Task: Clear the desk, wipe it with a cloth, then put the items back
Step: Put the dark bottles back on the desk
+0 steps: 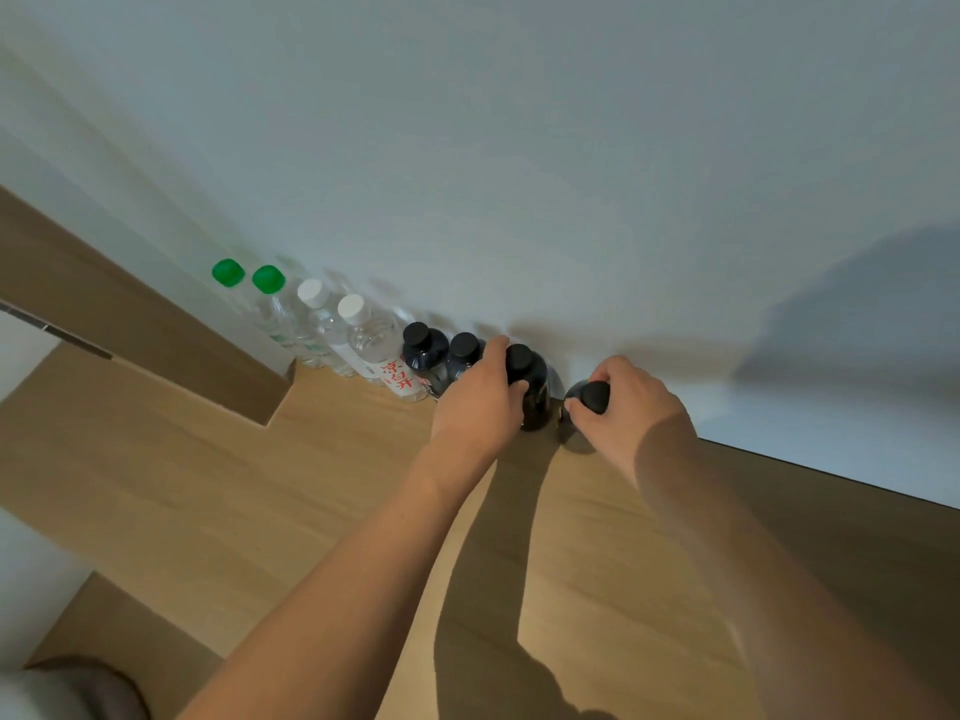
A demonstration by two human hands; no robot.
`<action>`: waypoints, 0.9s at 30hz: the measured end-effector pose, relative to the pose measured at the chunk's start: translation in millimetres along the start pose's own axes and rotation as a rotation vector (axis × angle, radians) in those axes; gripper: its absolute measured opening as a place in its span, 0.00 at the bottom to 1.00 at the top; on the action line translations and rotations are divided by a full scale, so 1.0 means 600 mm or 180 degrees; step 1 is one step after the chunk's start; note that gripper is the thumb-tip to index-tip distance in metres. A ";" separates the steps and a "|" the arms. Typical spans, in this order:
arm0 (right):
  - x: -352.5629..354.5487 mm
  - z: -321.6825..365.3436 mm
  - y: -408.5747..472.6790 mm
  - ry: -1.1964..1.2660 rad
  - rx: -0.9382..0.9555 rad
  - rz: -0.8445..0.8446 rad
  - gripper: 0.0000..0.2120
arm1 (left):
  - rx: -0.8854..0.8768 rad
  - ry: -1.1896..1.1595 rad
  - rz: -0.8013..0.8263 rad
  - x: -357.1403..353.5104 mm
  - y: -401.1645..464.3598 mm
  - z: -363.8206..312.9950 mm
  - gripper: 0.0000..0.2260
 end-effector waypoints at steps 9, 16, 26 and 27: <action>-0.029 0.012 -0.003 0.0496 0.0277 -0.0282 0.22 | 0.0509 -0.0450 -0.0194 -0.018 -0.162 0.079 0.24; -0.007 0.028 -0.115 0.0858 0.0559 -0.0412 0.27 | 0.0289 -0.0312 -0.0680 0.049 -0.205 0.075 0.26; -0.016 0.114 -0.262 0.0433 0.1448 -0.0611 0.25 | -0.0092 -0.0141 -0.1338 0.127 -0.303 0.090 0.20; -0.018 0.121 -0.274 0.0414 0.1464 -0.0650 0.25 | -0.0125 -0.0151 -0.1353 0.132 -0.309 0.097 0.20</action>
Point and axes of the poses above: each hand's wrist, its own y-axis towards the middle knuckle, its own x-axis out of the back of the hand, z = x × y, the point moved 7 cm from there along y, towards the middle knuckle, and after that the axes turned 5 degrees about -x, right-handed, at the moved point
